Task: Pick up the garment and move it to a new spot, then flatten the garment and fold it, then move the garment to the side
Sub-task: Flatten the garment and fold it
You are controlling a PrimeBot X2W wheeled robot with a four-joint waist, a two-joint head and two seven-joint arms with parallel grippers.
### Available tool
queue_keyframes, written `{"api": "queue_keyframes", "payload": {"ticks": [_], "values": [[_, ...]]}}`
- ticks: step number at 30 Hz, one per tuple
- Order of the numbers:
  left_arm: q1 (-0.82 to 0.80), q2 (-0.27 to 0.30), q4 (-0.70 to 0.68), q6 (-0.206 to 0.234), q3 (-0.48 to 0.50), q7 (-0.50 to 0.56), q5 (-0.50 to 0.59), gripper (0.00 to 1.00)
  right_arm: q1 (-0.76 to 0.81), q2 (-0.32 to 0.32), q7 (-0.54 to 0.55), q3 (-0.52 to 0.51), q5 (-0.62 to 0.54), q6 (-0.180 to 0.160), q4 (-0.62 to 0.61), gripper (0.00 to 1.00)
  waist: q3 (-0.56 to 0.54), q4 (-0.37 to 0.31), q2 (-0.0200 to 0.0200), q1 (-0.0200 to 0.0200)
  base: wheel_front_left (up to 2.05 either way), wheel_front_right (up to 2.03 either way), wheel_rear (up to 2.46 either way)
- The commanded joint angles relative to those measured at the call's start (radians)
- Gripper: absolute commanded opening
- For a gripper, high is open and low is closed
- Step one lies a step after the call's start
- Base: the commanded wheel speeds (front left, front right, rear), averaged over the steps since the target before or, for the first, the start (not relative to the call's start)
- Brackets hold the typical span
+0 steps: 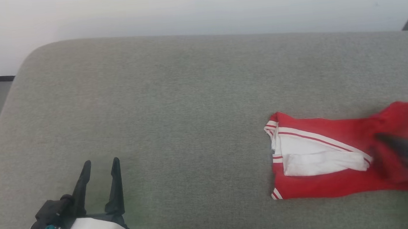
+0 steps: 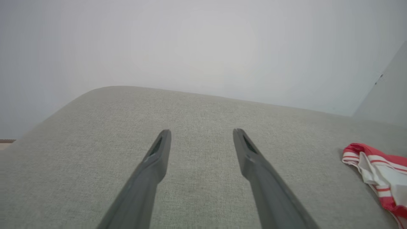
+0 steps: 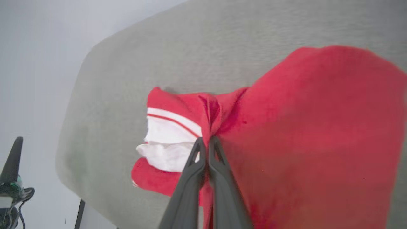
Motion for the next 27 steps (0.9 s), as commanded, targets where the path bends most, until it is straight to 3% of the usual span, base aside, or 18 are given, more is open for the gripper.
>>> {"api": "queue_keyframes", "payload": {"ticks": [1, 10, 19, 27], "values": [[0.014, -0.003, 0.001, -0.001, -0.006, -0.004, -0.009, 1.00, 0.005, 0.029, 0.033, 0.030, -0.023, 0.000, -0.054, 0.00, -0.005, 0.017, 0.0000, 0.0000, 0.00, 0.00, 0.00], [0.014, -0.007, 0.009, -0.001, -0.034, -0.004, -0.019, 1.00, -0.060, 0.175, 0.125, 0.161, -0.096, 0.000, -0.130, 0.00, -0.007, 0.077, 0.0000, 0.0000, 0.00, 0.00, 0.00], [-0.015, -0.027, 0.017, -0.001, -0.063, -0.004, -0.024, 1.00, -0.067, 0.155, 0.115, 0.240, -0.165, 0.000, -0.052, 0.00, 0.017, 0.110, 0.0000, 0.0000, 0.00, 0.00, 0.00], [-0.031, -0.035, 0.030, -0.001, -0.074, -0.004, -0.026, 1.00, -0.103, 0.140, 0.034, 0.308, -0.166, 0.000, 0.024, 0.00, 0.032, 0.102, 0.0000, 0.0000, 0.00, 0.00, 0.00]]}}
